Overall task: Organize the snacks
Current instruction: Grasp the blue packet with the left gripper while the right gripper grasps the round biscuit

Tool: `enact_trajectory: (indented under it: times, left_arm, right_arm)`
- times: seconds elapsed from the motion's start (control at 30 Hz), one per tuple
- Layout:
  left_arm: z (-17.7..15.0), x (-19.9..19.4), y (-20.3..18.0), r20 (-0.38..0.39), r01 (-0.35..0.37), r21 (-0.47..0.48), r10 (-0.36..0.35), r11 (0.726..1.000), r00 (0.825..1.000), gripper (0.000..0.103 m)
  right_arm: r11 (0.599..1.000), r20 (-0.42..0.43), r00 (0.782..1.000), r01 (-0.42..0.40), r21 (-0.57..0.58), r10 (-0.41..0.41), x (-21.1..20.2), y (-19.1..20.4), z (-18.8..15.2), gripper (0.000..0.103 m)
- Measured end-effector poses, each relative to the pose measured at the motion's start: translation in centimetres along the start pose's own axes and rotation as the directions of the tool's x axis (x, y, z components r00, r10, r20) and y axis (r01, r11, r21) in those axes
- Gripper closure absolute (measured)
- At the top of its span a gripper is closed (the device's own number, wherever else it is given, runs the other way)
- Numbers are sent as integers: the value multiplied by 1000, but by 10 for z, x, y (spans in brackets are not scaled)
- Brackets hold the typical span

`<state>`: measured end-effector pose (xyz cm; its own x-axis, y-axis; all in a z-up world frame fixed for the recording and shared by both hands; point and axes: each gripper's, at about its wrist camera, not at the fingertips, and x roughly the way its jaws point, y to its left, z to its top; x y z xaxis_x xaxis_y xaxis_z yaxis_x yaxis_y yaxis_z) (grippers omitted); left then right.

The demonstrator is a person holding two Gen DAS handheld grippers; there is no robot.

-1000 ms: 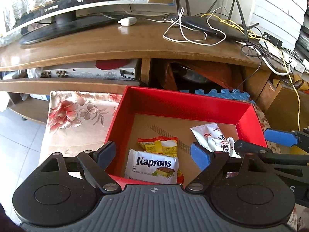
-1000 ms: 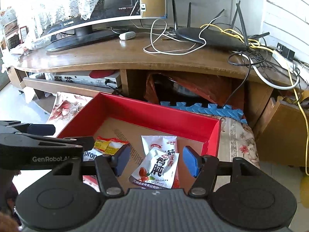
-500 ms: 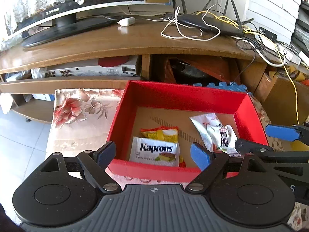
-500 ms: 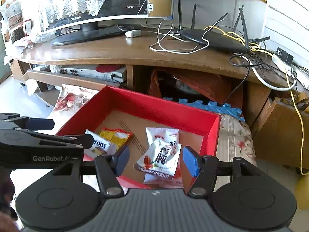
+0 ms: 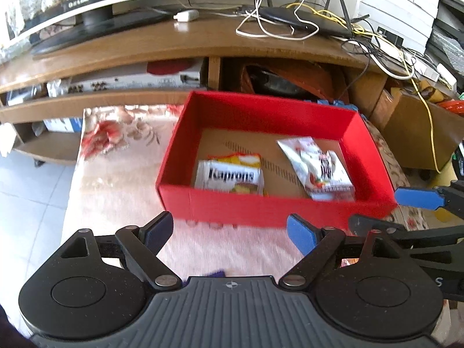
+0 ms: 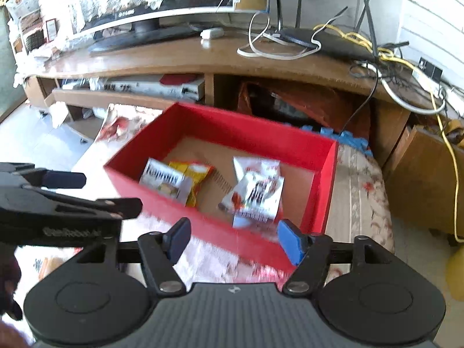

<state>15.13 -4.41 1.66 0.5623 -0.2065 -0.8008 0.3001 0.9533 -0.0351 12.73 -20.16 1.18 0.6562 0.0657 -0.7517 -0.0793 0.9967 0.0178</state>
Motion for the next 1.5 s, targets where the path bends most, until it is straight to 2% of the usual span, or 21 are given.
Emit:
enact_trajectory:
  times: [0.33,0.47,0.57,0.7,0.83,0.93,1.1,1.17,1.33,1.37,1.5]
  left_arm:
    - [-38,-6,40,-97,-51,-62,45,997,994,9]
    - [-58,3,52,-172,-57,-116,36,992,984,9]
    - [-59,7,44,-172,-77,-89,61,993,983,8]
    - [-52,12,28,-180,-56,-77,41,995,983,7]
    - [-57,26,9,-226,-95,-21,88,995,970,7]
    - [-61,30,1,-241,-93,-14,87,996,967,7]
    - [-60,42,-8,-258,-96,-15,89,995,962,8]
    - [-59,47,-9,-272,-77,-37,64,996,960,13]
    - [-59,46,-10,-250,-83,-33,72,996,966,20]
    - [-58,46,-9,-247,-78,-38,67,996,967,20]
    - [-56,47,-4,-249,-60,-69,41,996,968,16]
  right_arm:
    - [1000,-116,993,-3,-11,1,10,-8,-32,43]
    - [1000,-157,988,2,0,-2,20,-17,-41,42]
    - [1000,-180,984,10,15,-7,25,-24,-45,42]
    - [999,-181,983,7,32,-1,24,-30,-47,42]
    - [999,-185,983,0,47,9,24,-35,-48,42]
    - [998,-190,982,-5,55,15,24,-41,-50,42]
    - [996,-203,979,-12,91,31,29,-52,-50,42]
    - [995,-213,977,-5,104,27,33,-56,-50,42]
    - [992,-242,970,-2,128,33,44,-61,-53,41]
    - [991,-247,968,-5,136,39,47,-61,-53,37]
    - [984,-273,957,-56,169,101,60,-56,-51,37]
